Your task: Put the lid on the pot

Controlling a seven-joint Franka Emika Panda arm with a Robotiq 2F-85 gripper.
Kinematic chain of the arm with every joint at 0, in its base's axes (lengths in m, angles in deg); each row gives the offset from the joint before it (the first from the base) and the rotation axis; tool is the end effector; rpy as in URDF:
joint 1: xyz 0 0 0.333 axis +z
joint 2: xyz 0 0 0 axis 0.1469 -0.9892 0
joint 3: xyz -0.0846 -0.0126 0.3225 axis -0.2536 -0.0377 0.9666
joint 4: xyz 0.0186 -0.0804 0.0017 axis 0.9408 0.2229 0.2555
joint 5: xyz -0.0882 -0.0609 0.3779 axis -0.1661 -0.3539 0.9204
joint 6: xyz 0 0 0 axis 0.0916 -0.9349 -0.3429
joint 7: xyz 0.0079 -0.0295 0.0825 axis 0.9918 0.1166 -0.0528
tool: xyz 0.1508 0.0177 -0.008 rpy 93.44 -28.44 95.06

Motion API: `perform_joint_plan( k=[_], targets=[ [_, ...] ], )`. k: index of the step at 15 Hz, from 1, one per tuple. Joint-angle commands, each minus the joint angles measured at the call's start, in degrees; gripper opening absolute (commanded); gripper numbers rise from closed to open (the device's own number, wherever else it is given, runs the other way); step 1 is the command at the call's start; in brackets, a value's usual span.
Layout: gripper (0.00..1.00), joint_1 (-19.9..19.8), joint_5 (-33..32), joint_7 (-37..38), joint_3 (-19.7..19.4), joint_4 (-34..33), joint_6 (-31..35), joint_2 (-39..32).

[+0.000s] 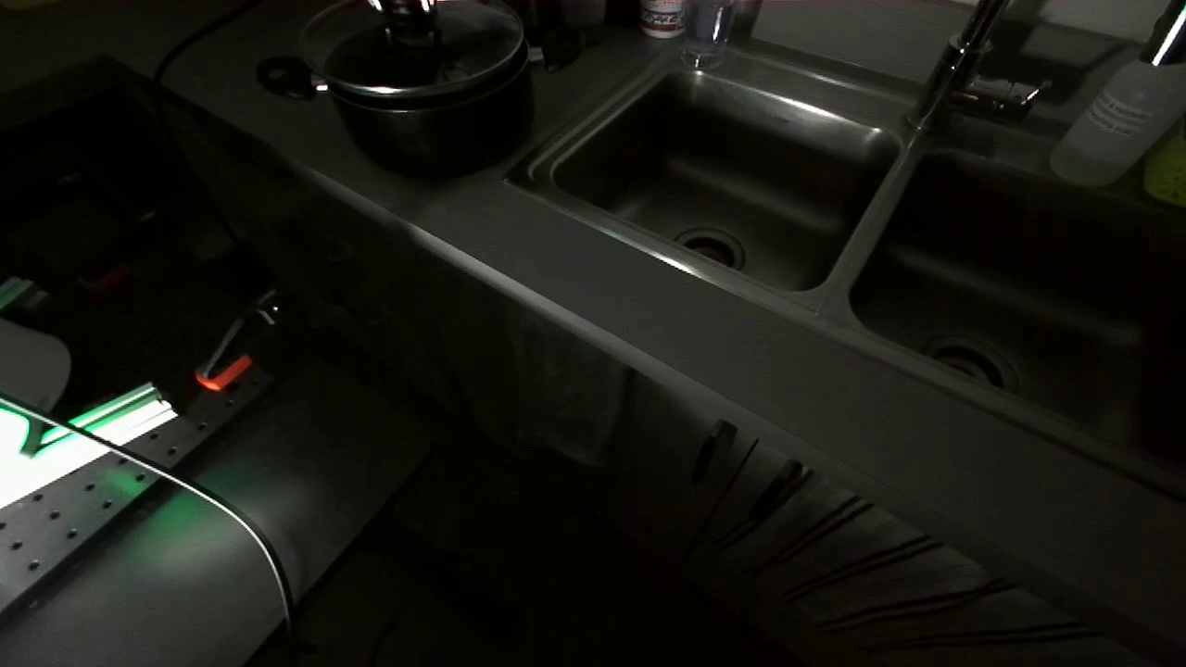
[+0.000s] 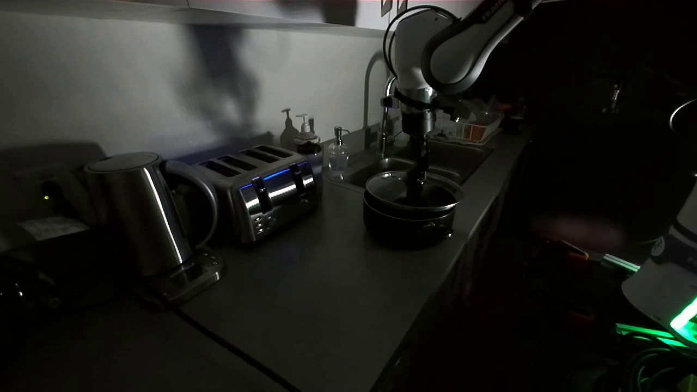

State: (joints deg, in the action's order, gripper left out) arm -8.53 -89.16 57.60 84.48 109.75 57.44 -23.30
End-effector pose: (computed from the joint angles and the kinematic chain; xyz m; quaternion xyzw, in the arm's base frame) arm 0.5280 -0.0184 0.2669 0.9602 0.2673 -0.0540 0.0603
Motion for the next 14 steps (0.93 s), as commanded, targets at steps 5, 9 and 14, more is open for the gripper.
perform_joint_plan(
  k=[5, 9, 14],
  targets=[
    [0.25, -0.2, -1.1, 1.1, 0.5, -3.6, -1.8, -2.0],
    [0.25, -0.2, -1.2, 1.2, 0.6, -4.3, -1.9, -3.1],
    [0.25, -0.1, -1.2, 1.2, 0.7, -4.5, -1.7, -3.9]
  ],
)
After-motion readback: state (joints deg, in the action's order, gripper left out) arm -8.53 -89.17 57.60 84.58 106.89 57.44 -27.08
